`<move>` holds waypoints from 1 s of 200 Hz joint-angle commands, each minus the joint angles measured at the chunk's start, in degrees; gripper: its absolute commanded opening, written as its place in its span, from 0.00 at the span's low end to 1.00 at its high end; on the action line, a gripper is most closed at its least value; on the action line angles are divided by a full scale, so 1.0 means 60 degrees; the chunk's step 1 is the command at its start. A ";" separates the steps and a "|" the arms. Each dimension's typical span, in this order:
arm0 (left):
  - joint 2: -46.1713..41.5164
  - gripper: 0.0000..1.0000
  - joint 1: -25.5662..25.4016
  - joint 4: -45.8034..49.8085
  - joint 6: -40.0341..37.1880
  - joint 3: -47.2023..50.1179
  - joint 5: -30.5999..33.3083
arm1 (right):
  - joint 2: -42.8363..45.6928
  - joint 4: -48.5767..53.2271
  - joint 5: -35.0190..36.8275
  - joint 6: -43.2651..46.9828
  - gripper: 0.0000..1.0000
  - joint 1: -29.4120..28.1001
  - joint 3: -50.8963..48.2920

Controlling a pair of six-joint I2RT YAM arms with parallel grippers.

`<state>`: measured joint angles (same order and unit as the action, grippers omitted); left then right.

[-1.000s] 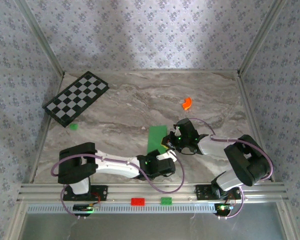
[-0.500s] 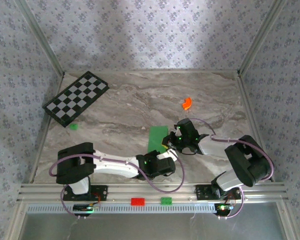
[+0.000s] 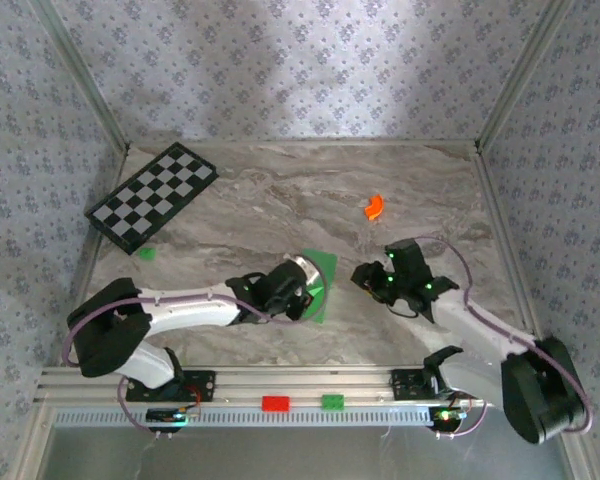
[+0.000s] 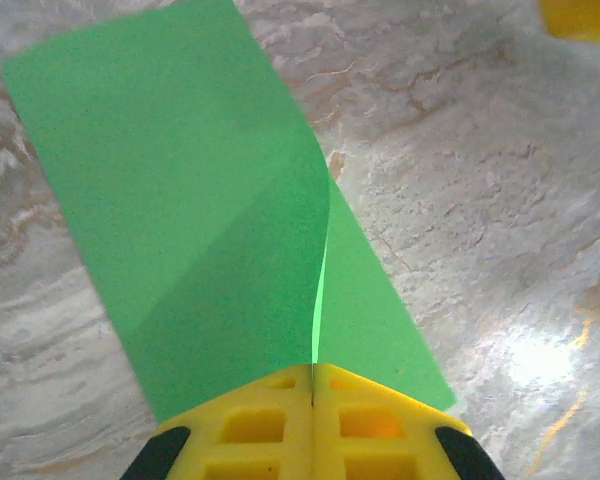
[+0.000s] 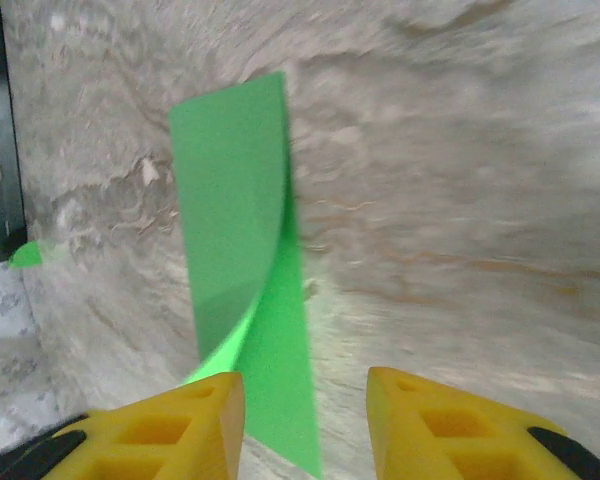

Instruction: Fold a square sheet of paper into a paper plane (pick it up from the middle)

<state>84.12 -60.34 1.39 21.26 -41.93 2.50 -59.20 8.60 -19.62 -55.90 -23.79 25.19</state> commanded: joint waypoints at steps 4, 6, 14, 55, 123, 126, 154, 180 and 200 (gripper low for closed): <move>0.0042 0.00 0.0684 -0.1095 0.1325 0.0092 -0.3245 | 0.1065 0.1208 0.0254 0.0400 0.41 0.0420 -0.0674; 0.0079 0.00 0.0722 -0.1125 0.1362 0.0083 -0.3332 | 0.1144 0.1241 0.0216 0.0419 0.41 0.0446 -0.0702; 0.0238 0.00 0.0828 -0.1153 0.1510 -0.0065 -0.3679 | 0.1391 0.1240 0.0058 0.0490 0.41 0.0520 -0.0810; 0.1248 0.00 0.0903 -0.1446 0.2309 -0.0836 -0.4371 | 0.1345 0.0886 -0.0846 0.0601 0.38 0.0502 -0.0955; 0.1777 0.00 0.0890 -0.2487 0.3684 -0.0965 -0.4347 | 0.0099 -0.0673 -0.0530 0.0018 0.09 -0.0888 -0.0978; 0.1807 0.00 0.0887 -0.2489 0.3711 -0.0965 -0.4351 | 0.0043 -0.0736 -0.0465 -0.0027 0.08 -0.0952 -0.0976; 0.1946 0.00 0.0893 -0.2596 0.3896 -0.0934 -0.4328 | -0.0585 -0.1560 -0.0132 -0.0395 0.03 -0.1484 -0.0977; 0.1933 0.00 0.0894 -0.2289 0.3702 -0.0922 -0.4133 | -0.1138 -0.2182 0.0099 -0.0719 0.00 -0.1829 -0.0960; 0.1918 0.00 0.0892 -0.2121 0.3563 -0.0910 -0.4065 | -0.1605 -0.2605 0.0192 -0.0858 0.00 -0.2063 -0.0935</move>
<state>95.09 -55.11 -11.86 43.16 -46.78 -22.06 -66.28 -2.31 -20.47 -58.70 -34.72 19.46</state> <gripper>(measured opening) 0.048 0.051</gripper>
